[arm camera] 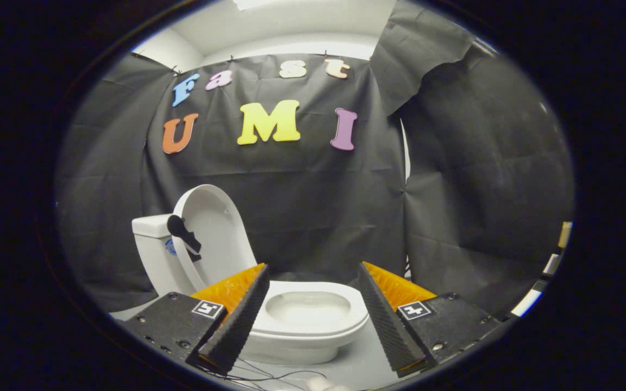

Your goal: Open the toilet lid.

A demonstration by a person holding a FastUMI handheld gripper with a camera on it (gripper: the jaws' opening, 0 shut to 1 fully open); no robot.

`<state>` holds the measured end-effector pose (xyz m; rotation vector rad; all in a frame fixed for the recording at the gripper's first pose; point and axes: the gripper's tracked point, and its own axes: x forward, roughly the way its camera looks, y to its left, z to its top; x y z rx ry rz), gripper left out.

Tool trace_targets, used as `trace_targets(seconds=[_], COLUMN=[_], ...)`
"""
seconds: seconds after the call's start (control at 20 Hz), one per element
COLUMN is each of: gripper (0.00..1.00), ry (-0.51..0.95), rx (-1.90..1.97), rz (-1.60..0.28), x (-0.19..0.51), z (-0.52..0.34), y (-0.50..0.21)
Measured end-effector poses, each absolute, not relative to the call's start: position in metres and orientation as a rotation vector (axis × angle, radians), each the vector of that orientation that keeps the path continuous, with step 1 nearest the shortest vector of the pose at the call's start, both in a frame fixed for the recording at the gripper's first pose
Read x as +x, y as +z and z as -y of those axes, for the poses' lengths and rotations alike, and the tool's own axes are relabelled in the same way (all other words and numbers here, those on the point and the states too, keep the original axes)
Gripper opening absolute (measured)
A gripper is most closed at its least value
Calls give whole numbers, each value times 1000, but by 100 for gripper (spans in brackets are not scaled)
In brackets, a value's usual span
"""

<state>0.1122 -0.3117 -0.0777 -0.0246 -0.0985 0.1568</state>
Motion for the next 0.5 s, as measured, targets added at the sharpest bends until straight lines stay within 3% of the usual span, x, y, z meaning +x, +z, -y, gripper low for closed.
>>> trace_targets(seconds=[0.5], gripper=[100], ry=[148], rx=[-13], rz=[50], x=[113], z=[327], y=[-86])
